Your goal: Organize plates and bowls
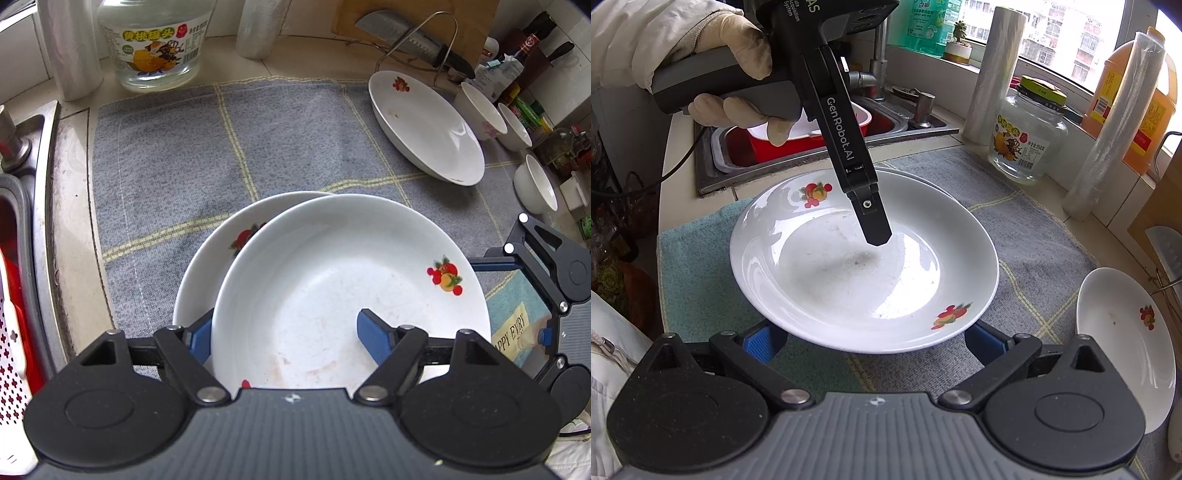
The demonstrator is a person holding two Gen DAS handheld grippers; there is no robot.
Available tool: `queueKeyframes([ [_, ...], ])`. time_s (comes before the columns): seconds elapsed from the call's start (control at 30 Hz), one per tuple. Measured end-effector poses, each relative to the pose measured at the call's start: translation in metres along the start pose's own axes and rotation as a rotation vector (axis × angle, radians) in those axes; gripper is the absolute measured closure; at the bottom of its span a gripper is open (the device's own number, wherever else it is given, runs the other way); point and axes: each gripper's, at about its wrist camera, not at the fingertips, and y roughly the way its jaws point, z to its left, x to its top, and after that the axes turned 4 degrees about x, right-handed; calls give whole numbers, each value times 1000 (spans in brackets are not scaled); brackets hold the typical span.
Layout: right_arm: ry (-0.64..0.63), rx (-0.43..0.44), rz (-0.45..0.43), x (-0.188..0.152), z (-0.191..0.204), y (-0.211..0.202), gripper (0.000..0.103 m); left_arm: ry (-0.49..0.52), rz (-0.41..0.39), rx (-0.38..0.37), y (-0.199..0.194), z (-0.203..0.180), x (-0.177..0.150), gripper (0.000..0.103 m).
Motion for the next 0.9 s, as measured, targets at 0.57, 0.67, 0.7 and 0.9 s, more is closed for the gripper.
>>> queueKeyframes([
  [0.57,-20,-30,5,-1,3,-5,0,35,40,48,-2,-7,5,24],
  [0.67,-17,-29,2,-2,3,-5,0,30,42,47,-2,-7,6,24],
  [0.7,-16,-29,0,-2,3,-5,0,31,48,44,-2,-7,6,22],
  [0.9,-28,-27,-1,-2,4,-7,0,44,72,43,0,-10,6,17],
])
